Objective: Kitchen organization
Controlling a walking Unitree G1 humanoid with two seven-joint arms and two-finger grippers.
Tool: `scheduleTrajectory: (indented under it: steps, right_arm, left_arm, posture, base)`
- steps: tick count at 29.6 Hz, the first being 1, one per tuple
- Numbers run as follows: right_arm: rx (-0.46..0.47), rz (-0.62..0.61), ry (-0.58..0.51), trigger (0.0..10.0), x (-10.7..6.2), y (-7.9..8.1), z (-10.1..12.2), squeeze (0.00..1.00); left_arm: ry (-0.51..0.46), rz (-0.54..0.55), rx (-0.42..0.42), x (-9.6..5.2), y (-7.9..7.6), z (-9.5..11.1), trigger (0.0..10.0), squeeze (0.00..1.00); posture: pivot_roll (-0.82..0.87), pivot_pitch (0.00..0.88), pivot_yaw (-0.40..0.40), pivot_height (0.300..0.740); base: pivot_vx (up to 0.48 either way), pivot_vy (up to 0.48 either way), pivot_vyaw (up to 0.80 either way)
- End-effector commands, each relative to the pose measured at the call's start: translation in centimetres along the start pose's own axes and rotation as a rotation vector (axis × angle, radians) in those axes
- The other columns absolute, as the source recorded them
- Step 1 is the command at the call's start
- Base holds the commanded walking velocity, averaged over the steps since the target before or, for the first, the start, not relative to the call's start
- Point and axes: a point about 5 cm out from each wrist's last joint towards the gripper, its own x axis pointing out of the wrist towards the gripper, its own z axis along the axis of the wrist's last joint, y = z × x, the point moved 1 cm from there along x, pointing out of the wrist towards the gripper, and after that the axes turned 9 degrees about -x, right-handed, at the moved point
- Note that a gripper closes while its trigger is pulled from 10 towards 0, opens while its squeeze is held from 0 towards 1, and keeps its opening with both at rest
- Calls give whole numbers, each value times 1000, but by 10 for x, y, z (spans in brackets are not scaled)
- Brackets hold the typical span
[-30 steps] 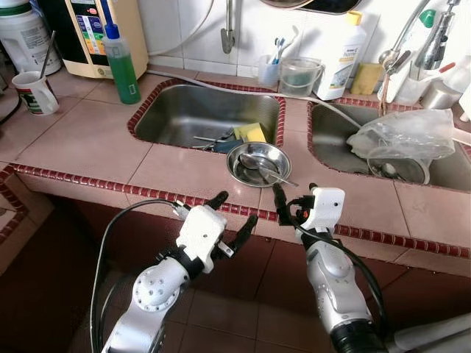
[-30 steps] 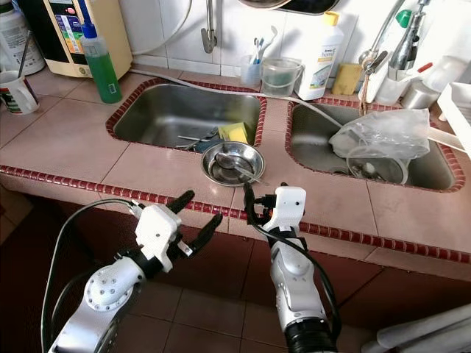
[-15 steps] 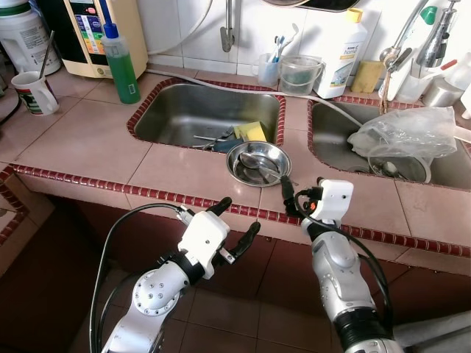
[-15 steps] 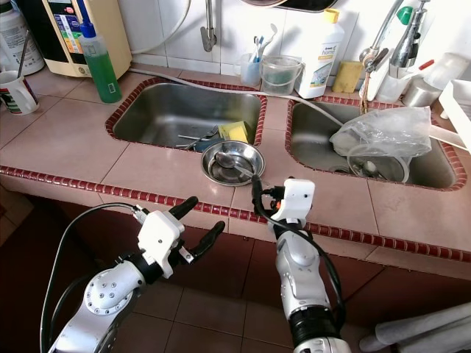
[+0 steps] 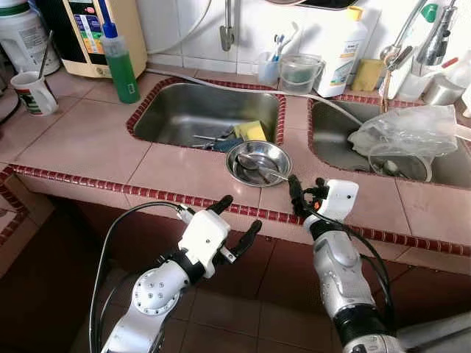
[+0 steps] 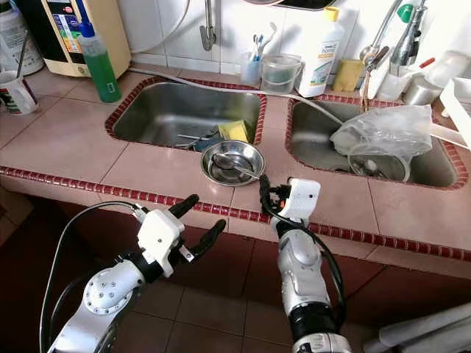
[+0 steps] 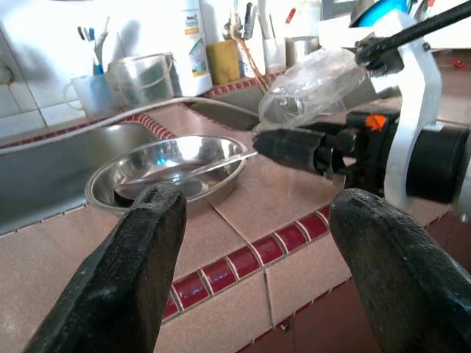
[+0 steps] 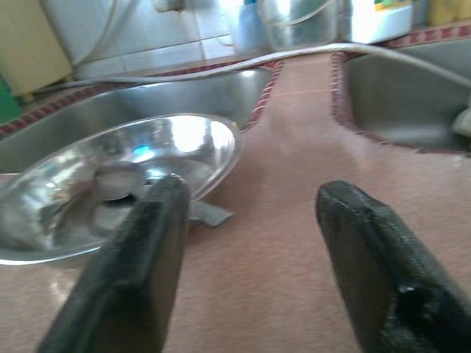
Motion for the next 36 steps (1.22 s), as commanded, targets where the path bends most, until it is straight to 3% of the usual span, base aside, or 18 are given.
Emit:
scheduleTrajectory:
  steps: [1,2,3,6,7,9,11,12,13,14,15,17,18,19,29,30,31,36]
  right_arm:
    - [17,34,11,4314,2,3,-1,0]
    - [17,34,11,4314,2,3,-1,0]
    - [19,38,11,6627,2,3,0,0]
    - [36,51,10,7647,2,4,0,0]
    - [45,57,11,9725,2,4,-1,0]
    - [50,60,12,9020,2,3,-1,0]
    - [60,57,8,9059,3,3,0,0]
    - [64,57,7,7647,3,2,0,0]
    - [80,57,6,6980,3,2,0,0]
    - [97,58,3,7137,3,0,1,0]
    - [99,59,2,4824,3,0,1,0]
    - [105,50,11,3765,4,-2,0,0]
    - [106,47,13,3765,4,-3,-1,0]
    - [122,42,13,0,5,-5,0,0]
    - [196,48,13,0,7,-8,1,0]
    - [198,49,13,314,7,-8,1,0]
    - [204,51,13,1412,8,-8,1,0]
    - [236,59,8,1294,9,-7,3,0]
  left_arm:
    - [-7,-21,8,1,-3,4,10000,0]
    - [-7,-21,8,1,-3,4,10000,0]
    - [-8,-22,8,2,-3,5,10000,0]
    - [-11,-23,6,2,-4,5,10000,0]
    - [-12,-22,6,2,-4,5,10000,0]
    - [-14,-22,5,2,-4,5,10000,0]
    - [-14,-22,5,2,-4,5,10000,0]
    - [-14,-22,4,2,-4,5,10000,0]
    - [-14,-23,4,2,-4,5,10000,0]
    - [-14,-24,3,3,-5,5,10000,0]
    - [-14,-24,3,3,-5,6,10000,0]
    - [-15,-26,2,3,-5,6,10000,0]
    - [-16,-26,2,3,-6,6,10000,0]
    - [-17,-28,2,3,-6,6,10000,0]
    - [-22,-29,1,4,-6,8,10000,0]
    - [-23,-29,0,4,-6,8,10000,0]
    - [-23,-30,-1,4,-6,8,10000,0]
    - [-23,-31,-2,4,-7,8,10000,0]
  posture:
    - [26,118,3,740]
    - [26,118,3,740]
    - [26,118,3,740]
    - [27,119,0,740]
    - [27,117,-1,740]
    - [27,116,-1,740]
    - [27,114,-2,740]
    - [27,114,-2,740]
    - [26,113,-2,740]
    - [26,113,-2,740]
    - [25,111,-1,740]
    - [25,110,-1,740]
    - [25,110,-1,740]
    - [26,109,-1,740]
    - [28,114,0,740]
    - [29,113,0,740]
    - [28,113,0,740]
    - [30,115,1,740]
  base:
    - [0,0,0]
    - [0,0,0]
    - [0,0,0]
    - [0,0,0]
    - [0,0,0]
    - [0,0,0]
    - [0,0,0]
    - [0,0,0]
    - [0,0,0]
    - [0,0,0]
    - [0,0,0]
    - [0,0,0]
    - [0,0,0]
    - [0,0,0]
    - [0,0,0]
    - [0,0,0]
    - [0,0,0]
    - [0,0,0]
